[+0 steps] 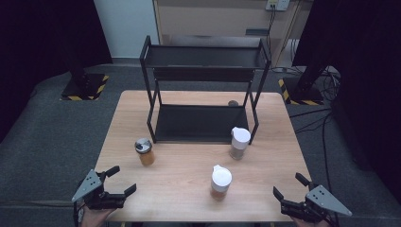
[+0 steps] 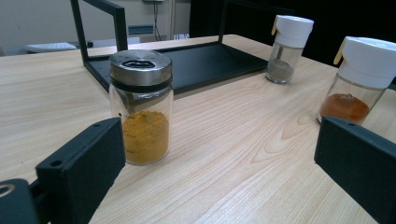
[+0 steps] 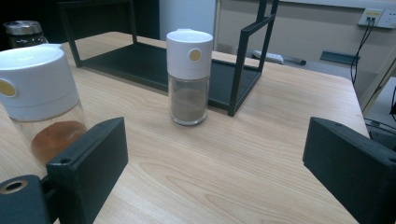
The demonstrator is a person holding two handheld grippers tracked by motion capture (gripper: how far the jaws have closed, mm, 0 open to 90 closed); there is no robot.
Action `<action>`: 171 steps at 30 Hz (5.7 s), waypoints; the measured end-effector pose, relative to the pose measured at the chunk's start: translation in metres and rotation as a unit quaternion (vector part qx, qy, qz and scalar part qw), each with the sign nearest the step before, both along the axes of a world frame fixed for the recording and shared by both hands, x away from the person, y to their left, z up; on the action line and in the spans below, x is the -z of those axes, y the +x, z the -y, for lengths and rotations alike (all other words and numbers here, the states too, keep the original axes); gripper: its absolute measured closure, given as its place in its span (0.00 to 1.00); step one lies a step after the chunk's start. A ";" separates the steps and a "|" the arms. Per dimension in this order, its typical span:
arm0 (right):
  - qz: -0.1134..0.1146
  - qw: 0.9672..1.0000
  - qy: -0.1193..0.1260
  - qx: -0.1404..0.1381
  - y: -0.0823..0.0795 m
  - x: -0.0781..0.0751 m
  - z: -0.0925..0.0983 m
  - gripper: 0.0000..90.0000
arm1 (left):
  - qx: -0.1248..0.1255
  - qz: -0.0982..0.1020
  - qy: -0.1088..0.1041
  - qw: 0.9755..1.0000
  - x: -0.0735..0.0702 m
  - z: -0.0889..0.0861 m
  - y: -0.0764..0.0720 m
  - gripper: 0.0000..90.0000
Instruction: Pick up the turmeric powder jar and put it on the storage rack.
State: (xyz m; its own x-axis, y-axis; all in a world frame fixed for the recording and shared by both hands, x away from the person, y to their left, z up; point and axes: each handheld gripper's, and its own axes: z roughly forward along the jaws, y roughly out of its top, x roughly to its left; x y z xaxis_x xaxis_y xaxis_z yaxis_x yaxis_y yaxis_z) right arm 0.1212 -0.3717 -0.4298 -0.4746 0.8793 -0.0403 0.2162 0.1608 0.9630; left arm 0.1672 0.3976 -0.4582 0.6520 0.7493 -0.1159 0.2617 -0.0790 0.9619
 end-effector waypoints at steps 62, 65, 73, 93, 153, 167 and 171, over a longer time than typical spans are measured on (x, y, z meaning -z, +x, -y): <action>-0.020 0.999 0.025 -0.029 0.009 0.002 0.009 0.08 | -0.021 0.011 0.017 1.000 -0.054 0.001 0.010 0.01; -0.020 0.999 0.023 -0.028 0.008 0.002 0.009 0.08 | -0.021 0.009 0.021 1.000 -0.057 0.002 0.015 0.01; -0.018 0.999 0.023 -0.027 0.008 0.002 0.009 0.08 | -0.013 0.007 0.036 0.999 -0.060 0.000 0.032 0.02; -0.019 0.999 0.020 -0.028 0.008 0.001 0.008 0.08 | -0.003 -0.028 0.038 0.999 -0.040 -0.002 0.086 0.03; -0.019 0.999 0.019 -0.030 0.007 0.001 0.008 0.08 | 0.036 -0.004 0.040 0.999 0.001 0.022 0.138 0.38; -0.017 0.999 0.020 -0.031 0.007 0.001 0.009 0.08 | 0.071 0.005 0.045 0.996 -0.028 0.043 0.145 0.38; -0.017 0.999 0.020 -0.032 0.007 0.001 0.009 0.08 | 0.076 0.013 0.046 0.996 -0.036 0.052 0.148 0.38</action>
State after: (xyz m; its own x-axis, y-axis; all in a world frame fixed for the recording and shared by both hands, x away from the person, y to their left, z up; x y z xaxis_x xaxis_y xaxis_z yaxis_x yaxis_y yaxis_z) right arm 0.1280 -0.3805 -0.4306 -0.5309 0.8474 0.0115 0.2401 0.1374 0.9610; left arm 0.3151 0.3452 -0.4222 0.7604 0.6487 -0.0319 0.2144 -0.2043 0.9551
